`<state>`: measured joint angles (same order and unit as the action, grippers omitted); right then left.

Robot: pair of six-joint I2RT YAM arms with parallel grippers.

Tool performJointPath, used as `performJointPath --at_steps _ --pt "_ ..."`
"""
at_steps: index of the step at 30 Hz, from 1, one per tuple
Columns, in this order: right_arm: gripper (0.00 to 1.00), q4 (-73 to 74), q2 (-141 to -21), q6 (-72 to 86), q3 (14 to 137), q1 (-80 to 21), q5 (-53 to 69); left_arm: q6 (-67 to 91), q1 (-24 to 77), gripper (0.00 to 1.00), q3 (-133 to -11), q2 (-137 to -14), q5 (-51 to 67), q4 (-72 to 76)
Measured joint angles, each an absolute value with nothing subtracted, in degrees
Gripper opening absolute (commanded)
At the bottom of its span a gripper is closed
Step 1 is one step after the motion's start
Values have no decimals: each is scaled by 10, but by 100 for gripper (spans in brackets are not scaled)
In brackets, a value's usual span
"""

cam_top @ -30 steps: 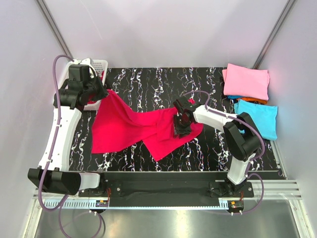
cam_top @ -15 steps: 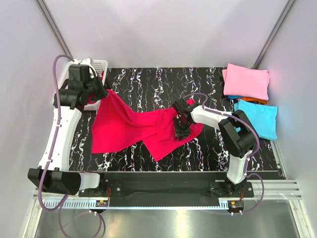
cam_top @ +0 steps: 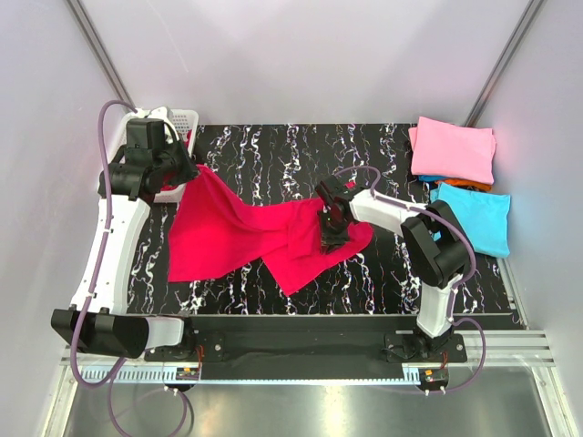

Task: Fold and stack the t-shirts
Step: Flatten the tshirt out

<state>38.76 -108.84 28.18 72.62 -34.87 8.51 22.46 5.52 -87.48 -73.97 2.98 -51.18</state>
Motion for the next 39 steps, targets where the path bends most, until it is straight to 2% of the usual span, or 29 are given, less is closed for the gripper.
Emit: performJointPath --at_steps 4,7,10,17,22,30,34,39 --pt "27 389 -1089 279 734 -349 84 224 55 0 -875 -740 30 -512" --pt "18 390 -1096 276 740 -349 84 224 55 0 -875 -740 30 -512" --pt "1 390 -1105 272 740 -349 85 223 55 0 -875 -740 29 -512" --pt "0 398 -1111 271 744 -348 78 222 55 0 -875 -740 29 -512" --pt "0 452 -1085 261 776 -348 12 223 55 0 -875 -740 29 -512" --pt "0 548 -926 210 968 -333 -131 223 55 0 -914 -740 28 -538" --pt "0 574 -858 177 1067 -298 -174 227 55 0 -980 -742 28 -548" --pt "0 577 -843 132 1164 -208 -190 244 54 0 -1103 -797 33 -556"
